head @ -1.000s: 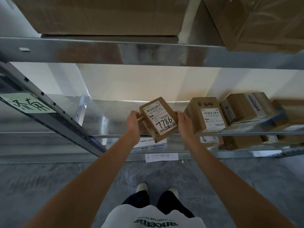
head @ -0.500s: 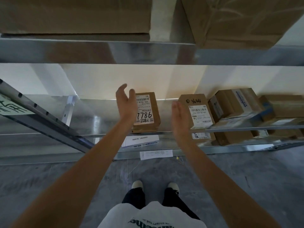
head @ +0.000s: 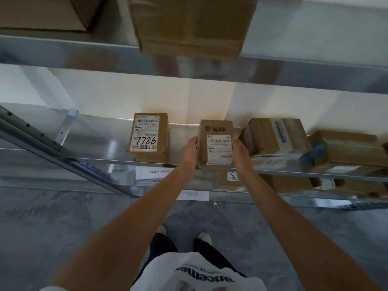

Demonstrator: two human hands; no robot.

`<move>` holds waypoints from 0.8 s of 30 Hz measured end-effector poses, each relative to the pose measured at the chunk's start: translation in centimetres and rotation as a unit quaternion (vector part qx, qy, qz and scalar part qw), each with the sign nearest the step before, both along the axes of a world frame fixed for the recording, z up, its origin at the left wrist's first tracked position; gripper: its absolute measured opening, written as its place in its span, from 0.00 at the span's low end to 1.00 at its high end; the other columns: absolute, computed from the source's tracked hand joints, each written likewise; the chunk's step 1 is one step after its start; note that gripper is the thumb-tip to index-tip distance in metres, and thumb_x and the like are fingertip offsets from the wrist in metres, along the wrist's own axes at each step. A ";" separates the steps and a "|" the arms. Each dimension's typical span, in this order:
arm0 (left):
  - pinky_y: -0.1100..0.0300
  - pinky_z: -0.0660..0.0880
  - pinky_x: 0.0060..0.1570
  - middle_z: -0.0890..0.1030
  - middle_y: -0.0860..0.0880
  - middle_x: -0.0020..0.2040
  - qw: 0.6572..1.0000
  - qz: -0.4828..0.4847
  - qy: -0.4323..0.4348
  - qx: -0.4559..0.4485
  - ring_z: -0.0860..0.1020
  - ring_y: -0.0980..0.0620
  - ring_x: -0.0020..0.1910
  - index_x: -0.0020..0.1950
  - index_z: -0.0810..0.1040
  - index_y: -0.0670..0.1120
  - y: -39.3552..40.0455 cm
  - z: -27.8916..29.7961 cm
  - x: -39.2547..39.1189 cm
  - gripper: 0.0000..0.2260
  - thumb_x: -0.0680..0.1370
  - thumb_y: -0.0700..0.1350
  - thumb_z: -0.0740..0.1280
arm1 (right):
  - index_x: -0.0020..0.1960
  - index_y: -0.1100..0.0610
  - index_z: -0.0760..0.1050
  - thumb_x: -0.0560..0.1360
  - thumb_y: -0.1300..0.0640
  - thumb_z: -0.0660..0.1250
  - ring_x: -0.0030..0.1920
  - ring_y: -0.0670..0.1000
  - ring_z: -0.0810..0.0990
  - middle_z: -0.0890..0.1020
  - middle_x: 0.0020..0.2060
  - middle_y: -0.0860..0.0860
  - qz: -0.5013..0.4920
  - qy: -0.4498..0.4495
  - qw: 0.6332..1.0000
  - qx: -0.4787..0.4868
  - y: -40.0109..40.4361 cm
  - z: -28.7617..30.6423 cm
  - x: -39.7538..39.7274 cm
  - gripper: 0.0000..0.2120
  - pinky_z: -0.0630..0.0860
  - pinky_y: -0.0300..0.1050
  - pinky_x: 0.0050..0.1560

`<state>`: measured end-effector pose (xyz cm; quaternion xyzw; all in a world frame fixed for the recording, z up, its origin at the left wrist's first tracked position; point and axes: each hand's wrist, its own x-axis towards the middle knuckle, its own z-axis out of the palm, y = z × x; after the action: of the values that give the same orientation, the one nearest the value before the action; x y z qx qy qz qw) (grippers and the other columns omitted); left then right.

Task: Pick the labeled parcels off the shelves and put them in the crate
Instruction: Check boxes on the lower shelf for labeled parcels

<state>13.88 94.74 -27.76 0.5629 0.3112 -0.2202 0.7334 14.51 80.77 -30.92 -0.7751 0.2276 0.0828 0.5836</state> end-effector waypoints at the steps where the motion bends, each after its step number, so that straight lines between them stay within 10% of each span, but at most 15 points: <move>1: 0.51 0.76 0.57 0.82 0.46 0.53 1.000 0.002 -0.006 0.000 0.80 0.47 0.54 0.52 0.77 0.48 -0.2 -0.5 -0.3 0.13 0.82 0.53 0.56 | 0.52 0.52 0.74 0.84 0.47 0.51 0.45 0.48 0.80 0.80 0.46 0.49 0.008 -0.002 1.000 0.012 0.0 -0.3 -0.3 0.15 0.78 0.44 0.46; 20: 0.49 0.74 0.60 0.79 0.46 0.63 0.997 0.028 -0.045 0.051 0.77 0.46 0.62 0.69 0.74 0.50 0.5 -1.8 -0.1 0.22 0.82 0.57 0.51 | 0.44 0.44 0.76 0.83 0.41 0.50 0.45 0.45 0.80 0.81 0.41 0.44 0.005 0.034 0.987 0.158 -0.6 0.1 -0.4 0.19 0.75 0.43 0.46; 24: 0.56 0.77 0.47 0.82 0.46 0.53 0.996 0.032 -0.035 0.072 0.80 0.48 0.53 0.61 0.77 0.48 0.4 -2.0 0.7 0.17 0.82 0.53 0.54 | 0.44 0.43 0.73 0.83 0.42 0.49 0.44 0.44 0.77 0.78 0.41 0.41 0.016 0.054 0.984 0.171 -0.3 0.6 -0.5 0.17 0.73 0.45 0.51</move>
<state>14.57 95.12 -29.78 0.6116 0.3185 -0.1540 0.7077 13.97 80.47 -30.37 -0.6615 0.2285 0.1719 0.6932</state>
